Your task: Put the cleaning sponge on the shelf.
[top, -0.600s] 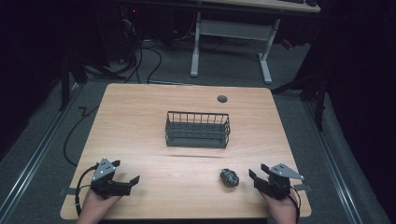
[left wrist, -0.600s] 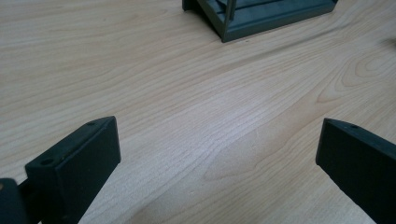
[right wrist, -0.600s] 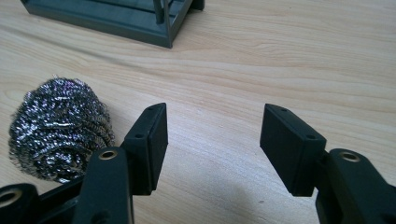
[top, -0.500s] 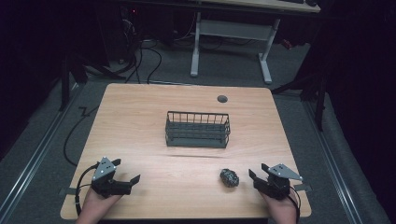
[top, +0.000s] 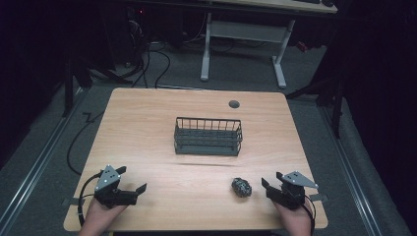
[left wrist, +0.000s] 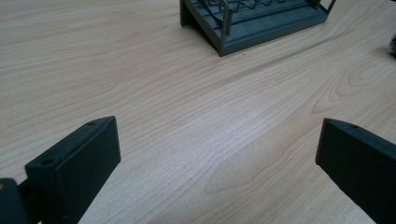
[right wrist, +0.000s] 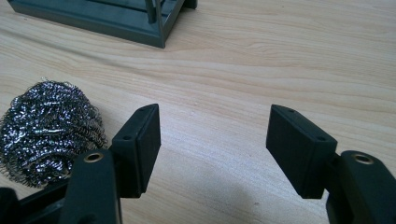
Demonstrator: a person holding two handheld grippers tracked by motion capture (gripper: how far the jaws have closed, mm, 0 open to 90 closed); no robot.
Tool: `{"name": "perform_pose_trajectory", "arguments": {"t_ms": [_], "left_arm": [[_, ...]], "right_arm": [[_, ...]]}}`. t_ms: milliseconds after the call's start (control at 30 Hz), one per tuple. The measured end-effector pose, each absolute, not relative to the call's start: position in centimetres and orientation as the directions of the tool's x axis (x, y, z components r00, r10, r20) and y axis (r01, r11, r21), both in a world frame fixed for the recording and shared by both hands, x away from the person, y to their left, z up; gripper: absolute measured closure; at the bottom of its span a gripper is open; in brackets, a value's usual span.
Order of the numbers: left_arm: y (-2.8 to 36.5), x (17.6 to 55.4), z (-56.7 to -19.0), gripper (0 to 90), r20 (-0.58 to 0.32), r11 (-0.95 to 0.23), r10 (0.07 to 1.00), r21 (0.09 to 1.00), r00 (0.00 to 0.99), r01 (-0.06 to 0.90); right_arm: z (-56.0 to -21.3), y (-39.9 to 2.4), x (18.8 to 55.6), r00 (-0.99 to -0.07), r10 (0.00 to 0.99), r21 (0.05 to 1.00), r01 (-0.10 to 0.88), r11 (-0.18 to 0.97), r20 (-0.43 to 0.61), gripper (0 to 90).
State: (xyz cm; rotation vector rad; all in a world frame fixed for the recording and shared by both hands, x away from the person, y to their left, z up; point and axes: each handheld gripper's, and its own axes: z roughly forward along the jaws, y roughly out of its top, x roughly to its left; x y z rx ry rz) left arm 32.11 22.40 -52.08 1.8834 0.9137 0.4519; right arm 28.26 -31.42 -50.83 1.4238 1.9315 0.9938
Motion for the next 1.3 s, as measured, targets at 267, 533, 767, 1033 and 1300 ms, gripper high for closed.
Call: {"name": "perform_pose_trajectory", "arguments": {"t_ms": [267,533,767,1033,1300], "left_arm": [[22.2,32.7,-52.0,0.5,-0.078,-0.255,0.76,0.877,0.645,0.406],[22.2,32.3,-52.1,0.5,-0.071,-0.266,0.758,0.874,0.648,0.407],[22.0,32.5,-52.1,0.6,-0.079,-0.26,0.755,0.875,0.651,0.408],[21.8,32.6,-52.0,1.5,-0.066,-0.279,0.745,0.872,0.664,0.401],[22.0,32.2,-52.1,1.5,-0.065,-0.285,0.747,0.868,0.662,0.406]], "right_arm": [[-50.6,-31.4,28.4,-0.288,0.957,0.802,0.571,0.176,-0.004,36.4],[-50.2,-30.8,28.2,-0.318,0.948,0.792,0.578,0.2,-0.007,39.0],[-49.9,-30.1,29.2,-0.343,0.939,0.731,0.642,0.231,0.005,37.3],[-49.8,-29.3,30.4,-0.388,0.921,0.596,0.744,0.302,0.018,33.9],[-48.7,-29.1,31.1,-0.406,0.914,0.543,0.771,0.333,0.016,34.1]]}}
